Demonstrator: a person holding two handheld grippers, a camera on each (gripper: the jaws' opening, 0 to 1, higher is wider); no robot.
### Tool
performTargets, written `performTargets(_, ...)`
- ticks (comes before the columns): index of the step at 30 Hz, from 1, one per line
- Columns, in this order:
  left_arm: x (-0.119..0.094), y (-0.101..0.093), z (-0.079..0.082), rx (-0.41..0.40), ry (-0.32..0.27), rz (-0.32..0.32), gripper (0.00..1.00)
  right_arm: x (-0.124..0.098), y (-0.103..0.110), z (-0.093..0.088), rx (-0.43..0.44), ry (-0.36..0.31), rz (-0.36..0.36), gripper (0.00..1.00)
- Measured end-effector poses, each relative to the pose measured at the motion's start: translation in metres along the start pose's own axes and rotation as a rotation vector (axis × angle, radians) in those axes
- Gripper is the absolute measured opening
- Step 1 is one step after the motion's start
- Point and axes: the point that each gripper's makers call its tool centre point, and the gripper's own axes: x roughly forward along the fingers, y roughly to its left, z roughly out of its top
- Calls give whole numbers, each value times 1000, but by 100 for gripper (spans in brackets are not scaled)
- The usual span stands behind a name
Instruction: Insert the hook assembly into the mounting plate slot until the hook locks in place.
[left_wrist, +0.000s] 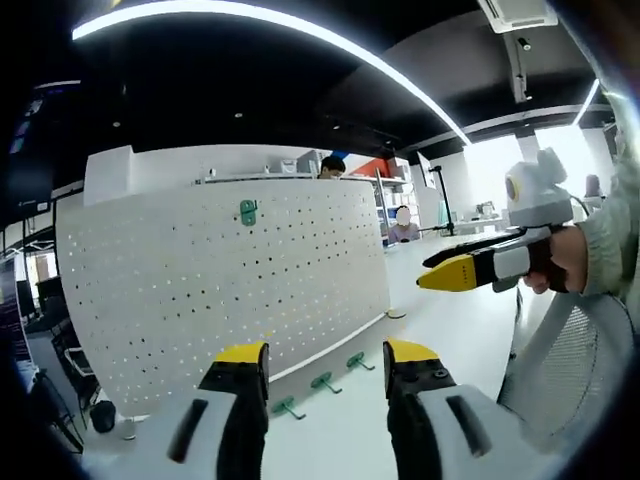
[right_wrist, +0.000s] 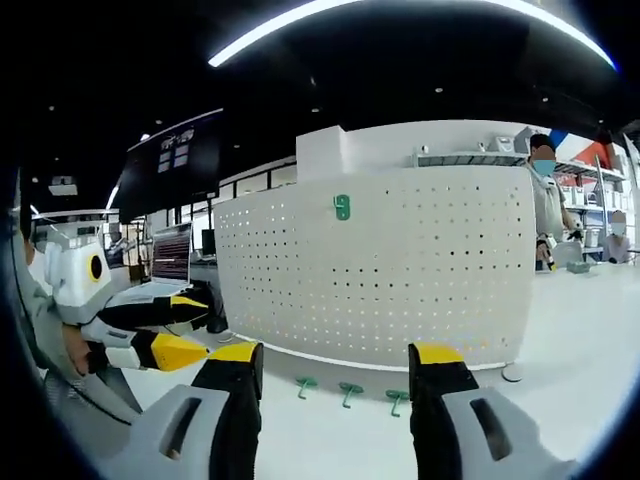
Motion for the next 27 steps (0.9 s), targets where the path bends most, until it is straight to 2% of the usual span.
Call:
performTargets(13, 19, 37, -7, 57, 50, 0, 45, -1, 9, 3, -8, -16, 35, 56)
performTargets(19, 32, 43, -22, 114, 107, -45, 45, -2, 14, 6, -21, -32, 55, 56)
performTargets(21, 38, 43, -32, 122, 155, -70, 48, -3, 11, 9, -4, -44, 49, 56)
performTargets(27, 56, 47, -44, 192, 196, -128, 46, -4, 5, 12, 41, -68, 34, 56)
